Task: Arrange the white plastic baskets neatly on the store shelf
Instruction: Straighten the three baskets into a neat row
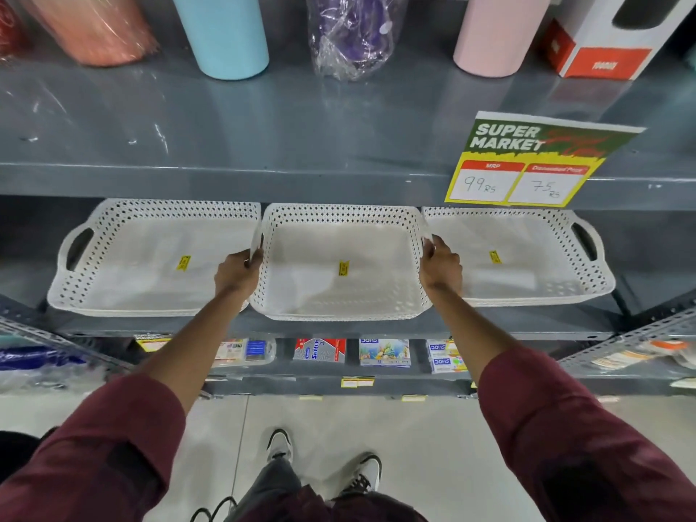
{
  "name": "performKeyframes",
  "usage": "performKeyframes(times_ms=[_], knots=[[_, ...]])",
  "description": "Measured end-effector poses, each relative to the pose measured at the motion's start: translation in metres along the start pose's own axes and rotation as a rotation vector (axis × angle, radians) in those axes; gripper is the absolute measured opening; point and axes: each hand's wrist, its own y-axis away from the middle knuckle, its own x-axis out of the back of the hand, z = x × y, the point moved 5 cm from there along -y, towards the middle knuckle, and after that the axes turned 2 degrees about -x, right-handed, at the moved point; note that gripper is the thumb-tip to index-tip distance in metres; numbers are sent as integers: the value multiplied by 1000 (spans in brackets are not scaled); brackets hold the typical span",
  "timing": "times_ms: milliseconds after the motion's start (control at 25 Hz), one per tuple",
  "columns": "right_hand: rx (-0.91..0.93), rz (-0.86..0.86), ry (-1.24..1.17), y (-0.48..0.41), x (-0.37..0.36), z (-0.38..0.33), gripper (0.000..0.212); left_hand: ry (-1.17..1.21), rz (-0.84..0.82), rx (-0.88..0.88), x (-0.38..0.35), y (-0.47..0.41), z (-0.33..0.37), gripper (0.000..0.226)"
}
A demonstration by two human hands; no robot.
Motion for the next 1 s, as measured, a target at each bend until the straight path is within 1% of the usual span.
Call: performKeyframes(times_ms=[240,520,760,880,960,1000], knots=[[22,23,-19,6,5,-2,39,38,56,21,0,3,6,49],[28,28,43,6,4,0,40,45,43,12,1,8,12,50],[30,49,18,10,6,1,43,82,58,9,4,10,12,54],[22,-20,21,9,8,0,51,38,52,23,7,11,12,58],[38,-65,22,9,17,2,63,16,42,-6,12,11,12,67],[87,-46,55,11,26,4,70,16,46,-47,15,10,12,74]])
